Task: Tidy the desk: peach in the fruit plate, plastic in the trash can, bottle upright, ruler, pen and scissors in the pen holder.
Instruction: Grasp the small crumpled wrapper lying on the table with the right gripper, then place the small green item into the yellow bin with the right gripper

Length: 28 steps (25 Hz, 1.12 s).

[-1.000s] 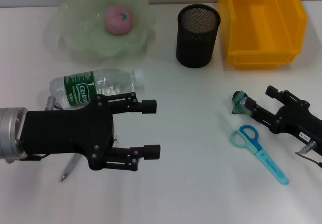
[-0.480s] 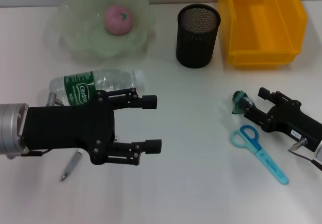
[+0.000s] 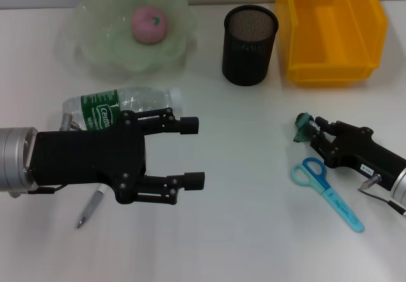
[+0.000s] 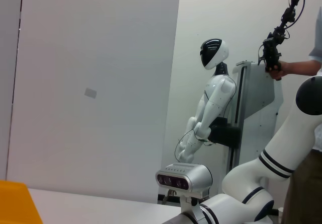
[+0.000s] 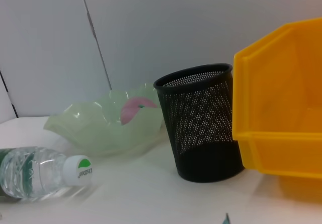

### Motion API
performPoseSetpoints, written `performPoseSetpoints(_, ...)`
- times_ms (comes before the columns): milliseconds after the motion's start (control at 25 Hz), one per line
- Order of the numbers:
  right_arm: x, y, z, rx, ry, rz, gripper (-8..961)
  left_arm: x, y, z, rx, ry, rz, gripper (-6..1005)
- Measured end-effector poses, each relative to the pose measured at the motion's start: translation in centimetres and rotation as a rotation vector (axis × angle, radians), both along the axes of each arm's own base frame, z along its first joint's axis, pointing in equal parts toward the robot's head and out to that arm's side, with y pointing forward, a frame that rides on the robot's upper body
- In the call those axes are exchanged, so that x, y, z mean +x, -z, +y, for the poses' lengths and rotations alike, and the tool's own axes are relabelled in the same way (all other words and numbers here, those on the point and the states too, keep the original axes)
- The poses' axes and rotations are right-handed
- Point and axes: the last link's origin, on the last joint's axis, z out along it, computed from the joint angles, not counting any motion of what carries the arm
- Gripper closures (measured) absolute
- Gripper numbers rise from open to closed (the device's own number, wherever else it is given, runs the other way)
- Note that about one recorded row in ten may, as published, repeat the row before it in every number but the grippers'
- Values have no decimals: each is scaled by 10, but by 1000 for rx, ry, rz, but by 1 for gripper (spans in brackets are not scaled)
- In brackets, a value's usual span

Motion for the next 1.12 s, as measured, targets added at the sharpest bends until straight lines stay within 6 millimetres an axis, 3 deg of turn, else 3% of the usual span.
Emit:
performPoseSetpoints(160, 0, 0, 1, -1, 0, -1, 683, 0, 0, 0, 2, -1, -2, 199)
performPoseSetpoints(400, 0, 0, 1, 0, -1, -2, 837, 0, -1, 1, 7, -3, -4, 199)
performPoseSetpoints(560, -2, -1, 1, 1, -8, 4, 893, 0, -1, 2, 11, -6, -1, 200)
performPoseSetpoints(800, -7, -4, -1, 11, -40, 36, 895, 0, -1, 2, 11, -5, -1, 200)
performPoseSetpoints(1120, -24, -28, -14, 102, -178, 175, 901, 0, -1, 2, 14, -6, -3, 201)
